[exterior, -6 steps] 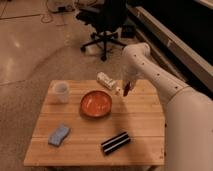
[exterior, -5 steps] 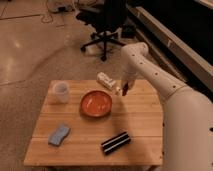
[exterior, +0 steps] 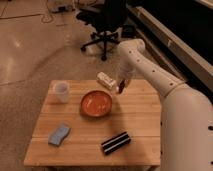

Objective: Place the pepper in the ceramic cup

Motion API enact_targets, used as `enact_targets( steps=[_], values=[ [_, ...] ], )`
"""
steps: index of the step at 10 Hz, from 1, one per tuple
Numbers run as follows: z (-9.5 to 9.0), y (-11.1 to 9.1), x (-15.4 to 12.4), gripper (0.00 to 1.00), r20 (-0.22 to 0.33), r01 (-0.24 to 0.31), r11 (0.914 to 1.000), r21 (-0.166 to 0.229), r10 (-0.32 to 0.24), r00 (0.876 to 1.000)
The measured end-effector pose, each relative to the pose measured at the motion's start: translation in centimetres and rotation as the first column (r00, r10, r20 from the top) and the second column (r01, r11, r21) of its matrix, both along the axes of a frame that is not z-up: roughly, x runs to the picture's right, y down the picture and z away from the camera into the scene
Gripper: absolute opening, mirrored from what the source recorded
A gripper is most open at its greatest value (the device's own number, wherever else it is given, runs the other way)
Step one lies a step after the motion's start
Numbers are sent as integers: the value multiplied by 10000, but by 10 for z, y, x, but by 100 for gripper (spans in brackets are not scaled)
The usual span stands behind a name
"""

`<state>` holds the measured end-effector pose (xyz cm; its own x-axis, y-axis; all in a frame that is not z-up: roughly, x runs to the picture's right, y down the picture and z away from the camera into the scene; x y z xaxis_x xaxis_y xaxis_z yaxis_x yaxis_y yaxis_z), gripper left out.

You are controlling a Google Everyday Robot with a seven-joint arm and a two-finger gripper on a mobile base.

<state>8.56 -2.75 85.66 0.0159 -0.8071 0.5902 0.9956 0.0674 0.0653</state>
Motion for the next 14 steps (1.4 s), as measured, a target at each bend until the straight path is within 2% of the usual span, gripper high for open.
enact_targets(
  steps=[2, 3, 5, 6, 7, 8, 9, 10, 12, 13, 14],
  values=[
    [-4, 0, -7, 29, -61, -58, 10000, 12, 58, 10000],
    [-9, -3, -2, 29, -96, -95, 10000, 5, 95, 9999],
    [-7, -7, -3, 29, 105, -104, 9999, -50, 104, 9999],
    [-9, -6, -5, 29, 194, 258, 9996, 97, -260, 9995],
    [-13, -4, -6, 29, 235, 317, 9995, 91, -319, 9992],
    [-16, -6, -9, 29, 169, 87, 10000, -3, -87, 9998],
    [-11, -7, -9, 29, 273, 54, 9999, -119, -51, 9996],
    [-9, -4, -9, 29, 358, 106, 9999, -38, -105, 9993],
    [-23, -1, -19, 29, 435, 284, 9996, 88, -287, 9986],
    [-26, 0, -22, 29, 292, 65, 10000, -31, -64, 9996],
    [-26, 3, -27, 29, 301, 96, 9999, -110, -93, 9995]
  ],
)
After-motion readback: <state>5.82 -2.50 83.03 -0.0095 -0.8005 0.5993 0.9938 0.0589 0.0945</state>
